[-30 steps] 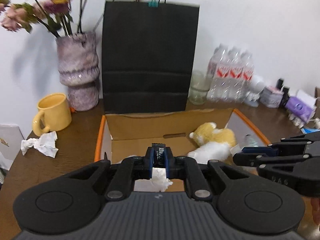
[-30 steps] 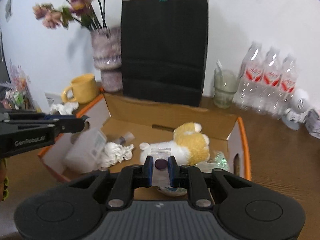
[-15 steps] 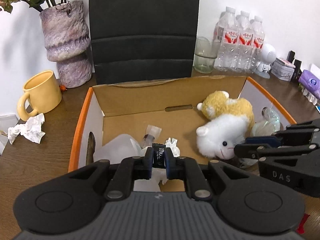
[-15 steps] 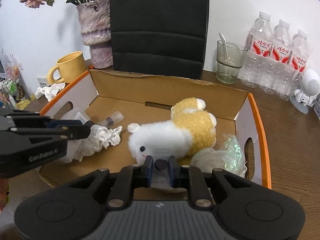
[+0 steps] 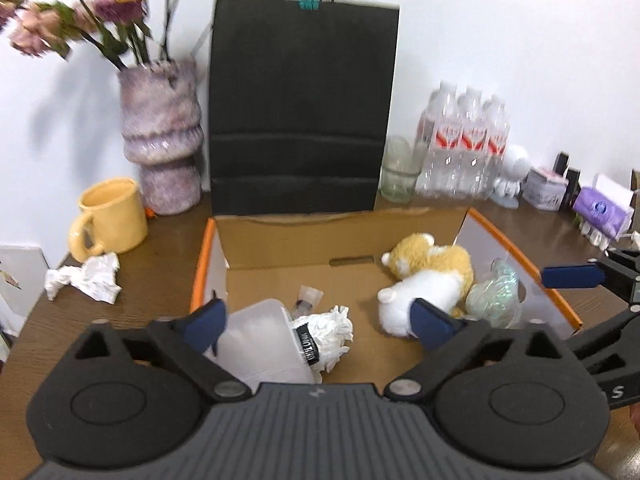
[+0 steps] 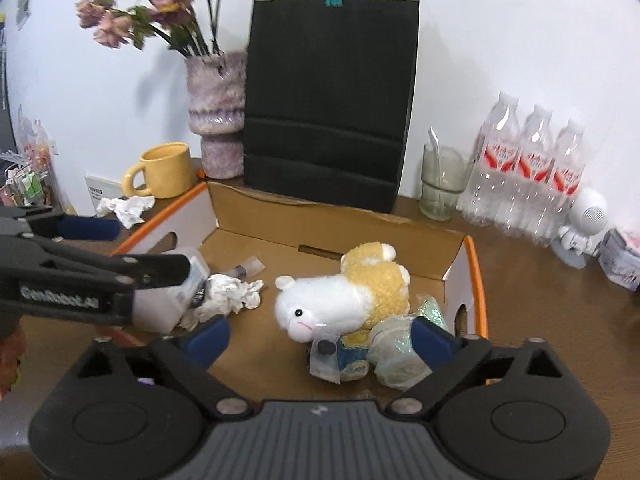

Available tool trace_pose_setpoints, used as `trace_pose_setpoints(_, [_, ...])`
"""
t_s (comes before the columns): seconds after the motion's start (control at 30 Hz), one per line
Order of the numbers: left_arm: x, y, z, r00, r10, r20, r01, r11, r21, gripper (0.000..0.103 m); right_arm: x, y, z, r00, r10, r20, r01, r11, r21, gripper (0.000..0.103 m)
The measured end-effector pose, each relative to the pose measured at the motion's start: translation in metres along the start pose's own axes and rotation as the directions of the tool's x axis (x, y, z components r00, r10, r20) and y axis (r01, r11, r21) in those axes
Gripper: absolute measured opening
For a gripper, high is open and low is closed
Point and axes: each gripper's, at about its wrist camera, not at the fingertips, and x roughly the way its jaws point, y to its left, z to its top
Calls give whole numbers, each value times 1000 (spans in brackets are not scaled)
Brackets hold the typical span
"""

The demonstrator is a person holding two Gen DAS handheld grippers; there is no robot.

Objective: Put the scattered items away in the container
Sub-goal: 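Carry both candies into the box and open both tools, then move both tools back toward the remaining items near the purple pouch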

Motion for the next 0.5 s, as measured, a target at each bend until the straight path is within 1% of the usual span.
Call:
trace_pose_setpoints(0.07, [-14, 2, -5, 999, -4, 32, 4, 1000, -4, 103, -12, 2, -5, 1000, -7, 14, 7, 1000, -7, 103])
trace_pose_setpoints(0.17, [-32, 7, -14, 998, -7, 59, 7, 1000, -15, 103, -29, 5, -15, 999, -26, 28, 27, 1000, -12, 103])
trace_pose_setpoints(0.33, [-63, 17, -39, 995, -5, 98, 8, 999, -35, 103, -64, 5, -39, 996, 17, 84, -19, 1000, 17, 103])
trace_pose_setpoints(0.5, [-86, 28, -69, 994, -1, 110, 9, 997, -74, 103, -92, 9, -70, 994, 16, 104, -20, 999, 37, 103])
